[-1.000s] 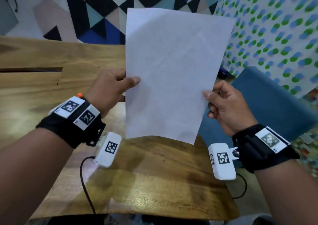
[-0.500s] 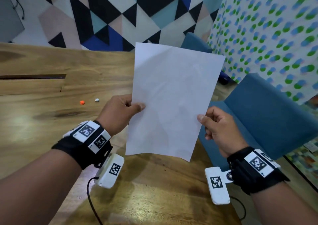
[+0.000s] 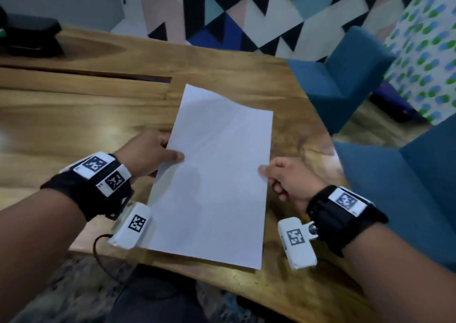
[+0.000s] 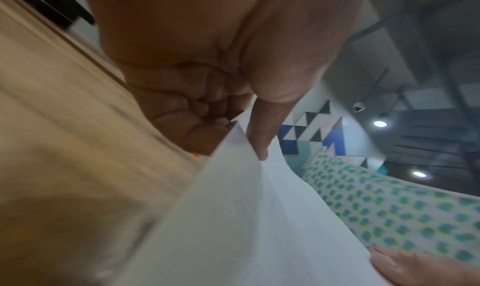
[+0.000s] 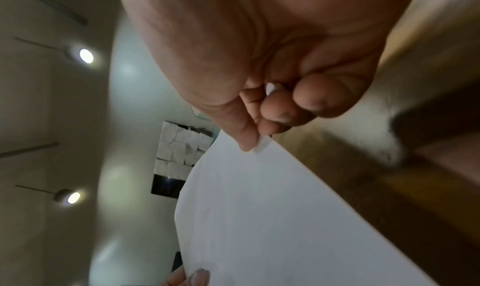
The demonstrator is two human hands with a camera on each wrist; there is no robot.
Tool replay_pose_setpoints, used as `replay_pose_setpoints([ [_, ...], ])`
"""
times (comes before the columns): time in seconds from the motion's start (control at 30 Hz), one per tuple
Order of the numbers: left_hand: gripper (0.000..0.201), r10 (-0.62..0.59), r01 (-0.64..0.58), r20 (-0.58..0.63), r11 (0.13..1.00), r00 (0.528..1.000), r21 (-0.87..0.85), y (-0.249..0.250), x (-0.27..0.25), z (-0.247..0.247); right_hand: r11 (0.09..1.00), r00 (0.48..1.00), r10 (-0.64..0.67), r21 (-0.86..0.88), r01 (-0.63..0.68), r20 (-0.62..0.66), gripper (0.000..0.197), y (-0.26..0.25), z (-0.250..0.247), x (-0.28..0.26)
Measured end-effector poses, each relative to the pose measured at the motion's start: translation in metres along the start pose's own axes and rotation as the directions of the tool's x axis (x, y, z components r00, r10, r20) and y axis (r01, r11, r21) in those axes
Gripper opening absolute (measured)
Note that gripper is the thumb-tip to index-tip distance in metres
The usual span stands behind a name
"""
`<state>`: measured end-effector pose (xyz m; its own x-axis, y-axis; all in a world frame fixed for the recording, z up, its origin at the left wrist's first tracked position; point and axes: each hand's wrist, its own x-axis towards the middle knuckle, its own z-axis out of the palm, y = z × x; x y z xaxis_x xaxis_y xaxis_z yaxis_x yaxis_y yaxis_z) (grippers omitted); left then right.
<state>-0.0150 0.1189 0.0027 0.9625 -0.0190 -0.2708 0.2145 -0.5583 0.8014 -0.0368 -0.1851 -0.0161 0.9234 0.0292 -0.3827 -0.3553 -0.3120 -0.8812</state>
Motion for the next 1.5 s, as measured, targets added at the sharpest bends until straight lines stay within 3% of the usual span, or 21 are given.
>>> replay_pose_setpoints([
  [0.2, 0.019, -0.182, 0.185, -0.035, 0.978, 0.983, 0.096, -0.061, 0.003, -0.018, 0.983, 0.994, 0.083, -0.171, -0.069, 0.076, 0.024, 0.0, 0.051, 0.03],
  [0.3, 0.019, -0.197, 0.203, -0.049, 0.954, 0.979, 0.219, -0.068, 0.003, -0.02, 0.938, 1.0, -0.008, -0.348, 0.006, -0.005, 0.007, -0.005, 0.059, 0.033],
  [0.37, 0.021, -0.188, 0.21, -0.104, 0.938, 0.977, 0.277, -0.068, 0.003, -0.02, 0.91, 0.997, -0.063, -0.407, 0.075, 0.043, 0.017, -0.012, 0.069, 0.03],
  [0.43, 0.056, -0.176, 0.217, -0.154, 0.926, 0.972, 0.31, -0.07, 0.004, -0.02, 0.866, 0.985, -0.094, -0.476, 0.152, 0.143, 0.023, -0.019, 0.087, 0.028],
  [0.5, 0.096, -0.144, 0.18, -0.123, 0.908, 0.982, 0.378, -0.072, 0.004, -0.018, 0.783, 0.966, -0.128, -0.575, 0.237, 0.224, 0.024, -0.023, 0.105, 0.028],
  [0.53, 0.105, -0.13, 0.155, -0.085, 0.89, 0.988, 0.429, -0.073, 0.005, -0.017, 0.721, 0.957, -0.146, -0.635, 0.277, 0.25, 0.025, -0.025, 0.112, 0.029],
  [0.6, 0.096, -0.128, 0.119, -0.021, 0.834, 0.992, 0.539, -0.072, 0.004, -0.014, 0.607, 0.942, -0.183, -0.721, 0.334, 0.282, 0.025, -0.026, 0.121, 0.031],
  [0.67, 0.081, -0.154, 0.125, -0.006, 0.781, 0.988, 0.612, -0.072, 0.003, -0.016, 0.606, 0.942, -0.205, -0.721, 0.335, 0.265, 0.022, -0.024, 0.119, 0.032],
  [0.77, 0.077, -0.181, 0.152, -0.027, 0.726, 0.983, 0.67, -0.069, -0.004, -0.02, 0.832, 0.962, -0.217, -0.483, 0.272, 0.167, 0.02, -0.015, 0.097, 0.021],
  [0.83, 0.081, -0.102, 0.086, -0.021, 0.693, 0.995, 0.716, -0.061, -0.015, -0.013, 0.976, 0.964, -0.189, -0.076, 0.206, 0.184, 0.016, -0.007, 0.08, -0.006],
  [0.9, 0.087, 0.019, -0.078, 0.086, 0.648, 0.996, 0.757, -0.047, -0.032, 0.008, 0.967, 0.943, -0.143, 0.245, 0.068, 0.301, 0.023, 0.011, 0.065, -0.039],
  [1.0, 0.099, 0.051, -0.297, 0.317, 0.514, 0.947, 0.805, -0.039, -0.052, 0.047, 0.924, 0.876, -0.015, 0.341, -0.172, 0.482, 0.05, 0.055, 0.054, -0.082],
  [1.1, 0.101, 0.015, -0.35, 0.386, 0.455, 0.922, 0.819, -0.044, -0.053, 0.056, 0.859, 0.839, 0.053, 0.403, -0.315, 0.542, 0.077, 0.084, 0.036, -0.093],
  [1.23, 0.104, -0.011, -0.34, 0.391, 0.472, 0.92, 0.813, -0.053, -0.049, 0.043, 0.759, 0.947, 0.07, 0.6, -0.254, 0.312, 0.057, 0.087, -0.012, -0.071],
  [1.3, 0.105, -0.009, -0.322, 0.37, 0.472, 0.929, 0.821, -0.057, -0.046, 0.041, 0.808, 0.99, 0.073, 0.575, -0.13, 0.121, 0.051, 0.082, -0.035, -0.057],
  [1.37, 0.102, 0.016, -0.304, 0.341, 0.495, 0.94, 0.814, -0.052, -0.047, 0.046, 0.841, 0.999, 0.043, 0.541, -0.02, -0.029, 0.047, 0.073, -0.05, -0.054],
  [1.43, 0.098, 0.084, -0.332, 0.341, 0.528, 0.936, 0.781, -0.037, -0.053, 0.058, 0.829, 1.0, -0.001, 0.559, 0.012, -0.021, 0.046, 0.07, -0.047, -0.064],
  [1.5, 0.092, 0.154, -0.388, 0.369, 0.561, 0.917, 0.731, -0.017, -0.059, 0.075, 0.794, 0.978, 0.0, 0.595, -0.126, 0.208, 0.05, 0.079, -0.022, -0.082],
])
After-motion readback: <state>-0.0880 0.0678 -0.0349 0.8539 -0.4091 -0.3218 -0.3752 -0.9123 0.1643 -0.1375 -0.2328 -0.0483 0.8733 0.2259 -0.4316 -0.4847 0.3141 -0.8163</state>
